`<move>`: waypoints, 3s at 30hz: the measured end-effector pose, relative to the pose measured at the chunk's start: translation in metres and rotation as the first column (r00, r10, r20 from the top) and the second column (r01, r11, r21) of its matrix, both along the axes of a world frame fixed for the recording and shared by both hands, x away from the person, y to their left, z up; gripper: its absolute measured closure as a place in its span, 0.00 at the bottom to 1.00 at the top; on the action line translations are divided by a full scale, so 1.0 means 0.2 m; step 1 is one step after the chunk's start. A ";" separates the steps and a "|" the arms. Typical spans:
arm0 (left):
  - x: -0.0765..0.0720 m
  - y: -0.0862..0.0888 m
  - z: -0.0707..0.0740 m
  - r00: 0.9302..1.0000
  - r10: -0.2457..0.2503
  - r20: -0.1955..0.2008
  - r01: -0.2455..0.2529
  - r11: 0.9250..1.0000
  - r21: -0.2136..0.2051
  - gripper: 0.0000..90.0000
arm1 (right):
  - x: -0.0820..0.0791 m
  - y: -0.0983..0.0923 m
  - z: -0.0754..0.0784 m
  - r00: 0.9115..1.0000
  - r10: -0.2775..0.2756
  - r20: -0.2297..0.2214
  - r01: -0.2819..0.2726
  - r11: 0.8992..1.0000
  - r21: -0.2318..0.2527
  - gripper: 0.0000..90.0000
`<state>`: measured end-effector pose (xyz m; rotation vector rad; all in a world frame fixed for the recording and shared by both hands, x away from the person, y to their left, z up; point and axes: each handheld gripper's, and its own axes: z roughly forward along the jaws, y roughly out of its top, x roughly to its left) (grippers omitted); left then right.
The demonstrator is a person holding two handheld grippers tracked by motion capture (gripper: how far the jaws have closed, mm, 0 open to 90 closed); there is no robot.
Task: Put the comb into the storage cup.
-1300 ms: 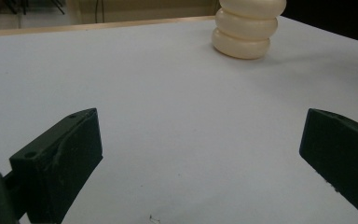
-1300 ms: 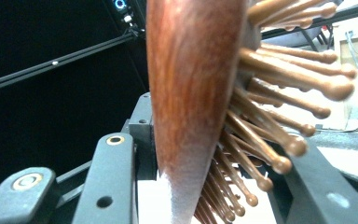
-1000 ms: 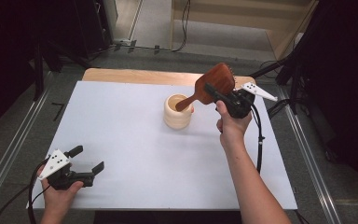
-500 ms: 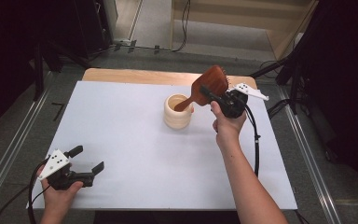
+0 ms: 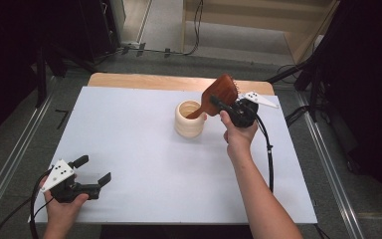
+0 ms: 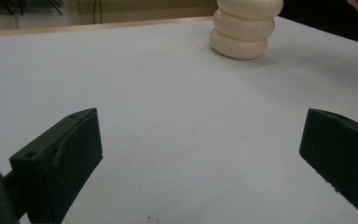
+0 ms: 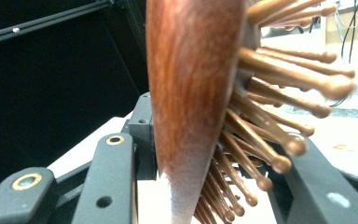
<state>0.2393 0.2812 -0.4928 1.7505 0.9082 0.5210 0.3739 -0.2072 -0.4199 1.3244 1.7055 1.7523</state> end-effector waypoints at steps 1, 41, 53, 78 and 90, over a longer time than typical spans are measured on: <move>0.00 0.00 0.00 1.000 0.000 0.001 0.000 1.000 0.000 0.00 | 0.00 0.00 0.00 1.000 0.002 -0.001 -0.002 1.000 -0.001 0.62; 0.00 0.00 0.00 1.000 -0.003 0.000 0.003 1.000 0.003 0.00 | 0.08 0.13 -0.12 0.996 0.000 -0.084 0.001 1.000 0.012 0.61; 0.00 0.00 0.00 1.000 -0.004 0.001 0.004 1.000 0.004 0.00 | 0.11 0.10 -0.14 0.993 -0.016 -0.116 0.021 0.999 0.041 0.52; 0.00 0.00 0.00 1.000 -0.007 0.001 0.007 1.000 0.009 0.00 | 0.12 0.05 -0.12 0.992 0.046 -0.115 -0.036 0.996 0.083 0.10; 0.00 -0.01 0.00 1.000 -0.006 0.002 0.006 1.000 0.009 0.00 | 0.09 0.06 -0.07 0.993 0.038 -0.109 -0.035 0.999 0.022 0.00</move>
